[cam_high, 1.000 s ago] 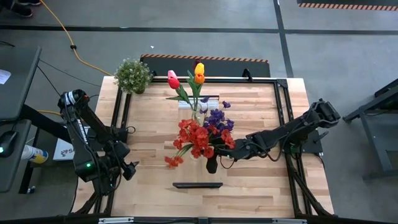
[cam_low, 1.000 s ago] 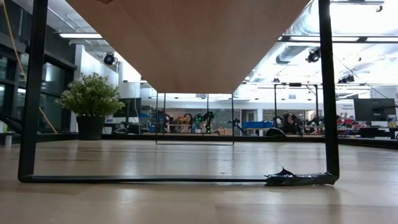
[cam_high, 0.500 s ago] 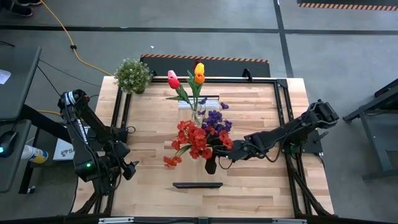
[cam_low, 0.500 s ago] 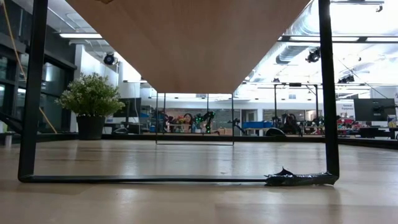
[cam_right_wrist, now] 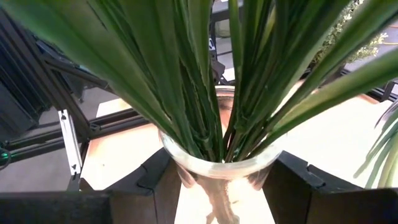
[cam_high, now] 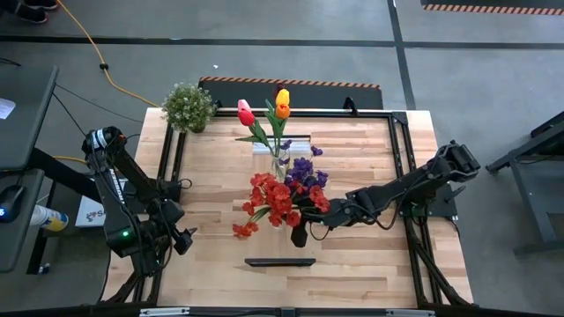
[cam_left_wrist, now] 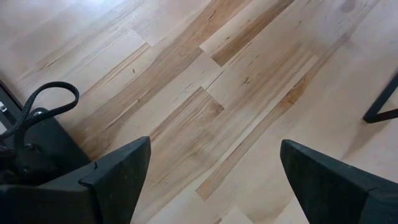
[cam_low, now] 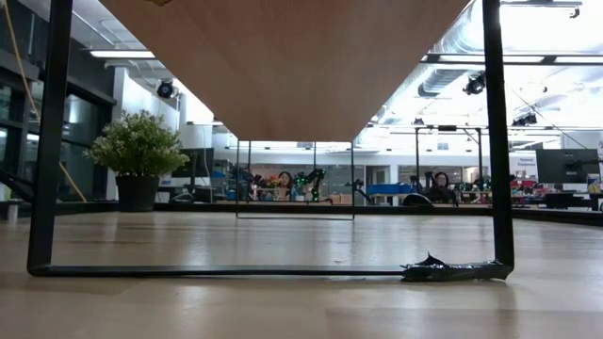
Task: Pick and place flowers into a vace then onto a shelf
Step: Put the transparent vase with flowers on the shelf
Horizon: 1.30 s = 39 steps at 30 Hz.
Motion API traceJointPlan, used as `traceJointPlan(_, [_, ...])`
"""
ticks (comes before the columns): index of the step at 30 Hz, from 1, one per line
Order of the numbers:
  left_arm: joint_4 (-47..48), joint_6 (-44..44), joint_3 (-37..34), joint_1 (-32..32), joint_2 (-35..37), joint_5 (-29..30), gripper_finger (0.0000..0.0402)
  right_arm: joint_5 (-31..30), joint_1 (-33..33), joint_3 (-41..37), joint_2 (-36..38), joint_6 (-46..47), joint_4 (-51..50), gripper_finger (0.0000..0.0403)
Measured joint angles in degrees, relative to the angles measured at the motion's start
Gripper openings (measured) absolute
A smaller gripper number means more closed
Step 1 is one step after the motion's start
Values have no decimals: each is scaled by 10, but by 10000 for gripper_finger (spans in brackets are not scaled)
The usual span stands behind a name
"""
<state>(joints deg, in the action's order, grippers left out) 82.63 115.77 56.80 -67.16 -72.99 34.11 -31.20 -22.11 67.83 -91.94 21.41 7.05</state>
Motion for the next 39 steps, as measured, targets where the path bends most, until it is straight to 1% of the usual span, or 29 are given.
traceJointPlan(7, [0,0,0,0,0,0,391,1,5,0,-2,1,3,183])
traceJointPlan(13, [-1,0,0,0,0,0,390,26,16,0,-16,4,23,183])
traceJointPlan(17, [0,0,0,0,0,0,392,24,15,0,-13,-13,20,183])
traceJointPlan(23, [-1,-10,0,0,0,0,390,40,15,0,-13,-24,20,184])
traceJointPlan(39, [-1,-15,0,0,0,0,391,41,16,0,-13,-24,19,184])
